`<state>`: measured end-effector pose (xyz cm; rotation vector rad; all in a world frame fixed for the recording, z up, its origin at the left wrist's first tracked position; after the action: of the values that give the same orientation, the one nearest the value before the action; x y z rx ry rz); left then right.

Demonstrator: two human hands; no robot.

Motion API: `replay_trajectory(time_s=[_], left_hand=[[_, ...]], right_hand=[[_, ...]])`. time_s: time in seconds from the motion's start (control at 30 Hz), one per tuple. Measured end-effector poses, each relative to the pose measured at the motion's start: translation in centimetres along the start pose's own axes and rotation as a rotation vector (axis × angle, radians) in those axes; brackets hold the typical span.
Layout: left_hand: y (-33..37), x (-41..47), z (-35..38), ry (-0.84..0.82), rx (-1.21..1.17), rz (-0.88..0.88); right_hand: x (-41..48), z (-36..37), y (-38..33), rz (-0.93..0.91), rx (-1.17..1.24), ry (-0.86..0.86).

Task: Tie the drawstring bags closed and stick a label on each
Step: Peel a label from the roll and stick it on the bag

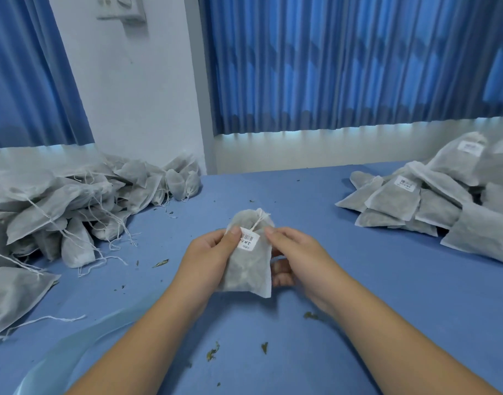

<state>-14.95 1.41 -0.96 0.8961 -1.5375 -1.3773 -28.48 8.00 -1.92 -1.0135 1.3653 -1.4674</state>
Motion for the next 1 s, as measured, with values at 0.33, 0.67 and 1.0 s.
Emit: replay_trajectory(time_s=[0.33,0.67,1.0], left_hand=[[1.0,0.9,15.0,-0.237,-0.108,-0.084],[3.1,-0.7,29.3,-0.443,-0.284,-0.177],[3.0,-0.1,29.5,-0.408,-0.349,-0.192]], right_hand=[[-4.3,-12.2,-1.7,-0.002,0.087,0.185],[-8.3,-27.2,-3.7,-0.082,0.327,0.595],[-6.6,-36.6,-4.7,-0.125,0.454,0.936]])
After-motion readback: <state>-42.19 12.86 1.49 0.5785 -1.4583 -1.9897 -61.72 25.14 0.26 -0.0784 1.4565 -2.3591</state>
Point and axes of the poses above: each hand's wrist, its own x-axis towards the middle knuckle, its own z-axis out of the palm, y = z × x, the point moved 10 cm from there along x, towards the middle knuckle, and after that the axes turned 1 degree about y, right-handed, at the moved point
